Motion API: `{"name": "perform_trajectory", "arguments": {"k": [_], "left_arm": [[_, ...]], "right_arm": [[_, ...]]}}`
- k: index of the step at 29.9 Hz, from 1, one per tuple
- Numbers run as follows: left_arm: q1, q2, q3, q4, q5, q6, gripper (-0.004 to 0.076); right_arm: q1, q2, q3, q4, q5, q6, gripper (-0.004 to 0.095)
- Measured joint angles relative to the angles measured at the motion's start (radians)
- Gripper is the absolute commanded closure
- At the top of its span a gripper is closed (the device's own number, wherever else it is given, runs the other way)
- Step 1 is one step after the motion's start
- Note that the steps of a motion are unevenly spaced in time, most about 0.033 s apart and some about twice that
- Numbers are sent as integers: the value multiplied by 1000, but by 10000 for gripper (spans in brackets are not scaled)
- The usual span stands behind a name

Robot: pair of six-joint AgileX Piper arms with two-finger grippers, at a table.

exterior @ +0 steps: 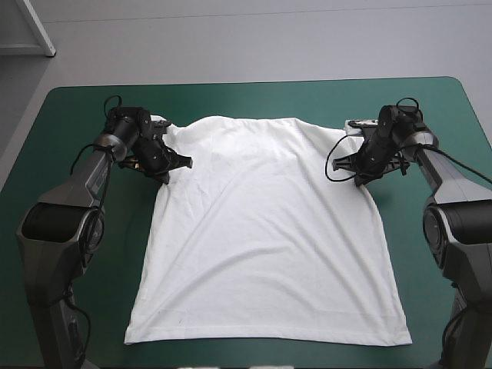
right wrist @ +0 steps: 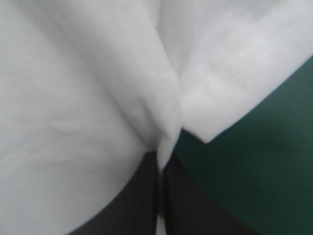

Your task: Fold the cloth

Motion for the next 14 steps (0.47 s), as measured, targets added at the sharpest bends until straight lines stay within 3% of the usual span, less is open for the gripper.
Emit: {"name": "perform_trajectory", "arguments": {"k": [6,14], "left_arm": [[-3,-44,-49,-31,-45,26,732],[-5,-294,-194,-35,-23,51,732]], "right_arm": [[1,-70,-95,16,40,-1,927],[1,-295,-235,26,85,6,927]]}}
